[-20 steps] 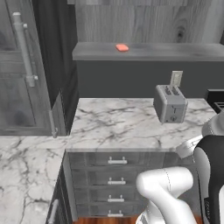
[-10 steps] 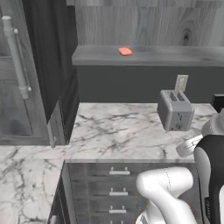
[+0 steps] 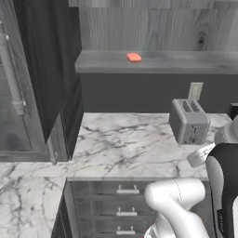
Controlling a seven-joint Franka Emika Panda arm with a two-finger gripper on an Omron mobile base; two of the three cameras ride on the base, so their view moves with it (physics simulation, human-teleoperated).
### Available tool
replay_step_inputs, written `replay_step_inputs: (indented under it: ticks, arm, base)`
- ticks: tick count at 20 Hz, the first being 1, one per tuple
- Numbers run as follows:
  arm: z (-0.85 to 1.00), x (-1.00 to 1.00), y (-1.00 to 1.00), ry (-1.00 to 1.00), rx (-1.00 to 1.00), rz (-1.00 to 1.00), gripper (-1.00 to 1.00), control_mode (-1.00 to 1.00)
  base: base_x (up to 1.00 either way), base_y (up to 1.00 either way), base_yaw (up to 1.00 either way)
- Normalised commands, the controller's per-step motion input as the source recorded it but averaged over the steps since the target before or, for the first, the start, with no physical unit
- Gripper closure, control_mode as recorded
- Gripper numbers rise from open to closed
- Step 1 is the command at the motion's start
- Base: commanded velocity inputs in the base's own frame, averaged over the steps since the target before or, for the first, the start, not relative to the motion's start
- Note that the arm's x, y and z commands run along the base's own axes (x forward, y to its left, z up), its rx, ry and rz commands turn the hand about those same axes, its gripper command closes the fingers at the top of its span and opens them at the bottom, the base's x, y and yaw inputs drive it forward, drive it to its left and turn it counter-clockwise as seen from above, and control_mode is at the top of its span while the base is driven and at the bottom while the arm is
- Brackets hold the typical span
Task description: Locate and retrieve the bar soap and sponge from the cabinet. Place them next to the sink.
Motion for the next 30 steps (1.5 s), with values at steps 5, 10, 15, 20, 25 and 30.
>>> replay_step_inputs:
  ticks: [5, 10, 15, 20, 25, 30]
  arm:
    - [0.00, 0.00, 0.00, 0.00, 0.00, 0.00, -1.00, 1.00]
    - [0.00, 0.00, 0.00, 0.00, 0.00, 0.00, -1.00, 1.00]
    - [0.00, 0.00, 0.00, 0.00, 0.00, 0.00, -1.00, 1.00]
    - [0.00, 0.00, 0.00, 0.00, 0.00, 0.00, -1.00, 1.00]
    - [0.00, 0.00, 0.00, 0.00, 0.00, 0.00, -1.00, 1.00]
    - [0.00, 0.00, 0.00, 0.00, 0.00, 0.00, -1.00, 1.00]
  base:
    - [0.32, 0.04, 0.00]
    - [0.23, 0.02, 0.00]
    - [0.34, 0.12, 0.00]
    - [0.38, 0.16, 0.00]
    - [0.23, 0.01, 0.00]
    - [0.01, 0.00, 0.00]
